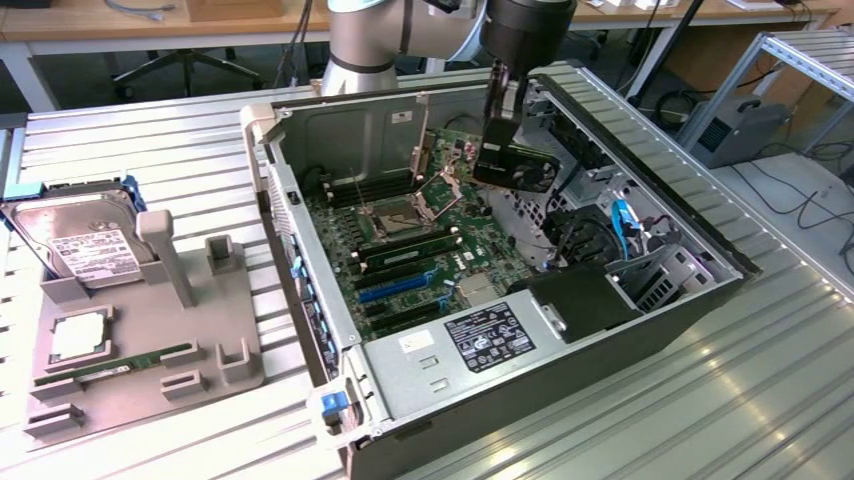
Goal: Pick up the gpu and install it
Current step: 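Insert the gpu into the slot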
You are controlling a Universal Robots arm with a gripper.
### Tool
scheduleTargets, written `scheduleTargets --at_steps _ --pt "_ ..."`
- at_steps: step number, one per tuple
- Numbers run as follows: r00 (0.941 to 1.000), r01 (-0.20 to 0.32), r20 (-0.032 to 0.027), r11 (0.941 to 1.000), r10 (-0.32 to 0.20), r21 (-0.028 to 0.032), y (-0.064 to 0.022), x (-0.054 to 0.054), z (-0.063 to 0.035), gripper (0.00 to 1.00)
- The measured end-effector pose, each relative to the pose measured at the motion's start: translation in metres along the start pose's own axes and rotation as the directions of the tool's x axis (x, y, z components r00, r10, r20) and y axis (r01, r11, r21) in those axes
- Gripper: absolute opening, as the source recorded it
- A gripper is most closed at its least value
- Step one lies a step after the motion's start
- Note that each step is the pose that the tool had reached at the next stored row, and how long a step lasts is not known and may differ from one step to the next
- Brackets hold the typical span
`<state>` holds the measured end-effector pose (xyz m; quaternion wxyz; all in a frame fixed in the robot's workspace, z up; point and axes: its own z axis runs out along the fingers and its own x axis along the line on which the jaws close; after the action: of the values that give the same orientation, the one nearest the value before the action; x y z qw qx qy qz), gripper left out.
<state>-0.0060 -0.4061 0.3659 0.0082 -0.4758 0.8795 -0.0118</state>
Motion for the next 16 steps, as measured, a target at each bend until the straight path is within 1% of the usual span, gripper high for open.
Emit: scheduleTargets --at_steps 16 --pt "0.9997 0.025 -0.0020 0.9997 -0.025 0.0017 0.0000 0.0000 0.0005 0.27"
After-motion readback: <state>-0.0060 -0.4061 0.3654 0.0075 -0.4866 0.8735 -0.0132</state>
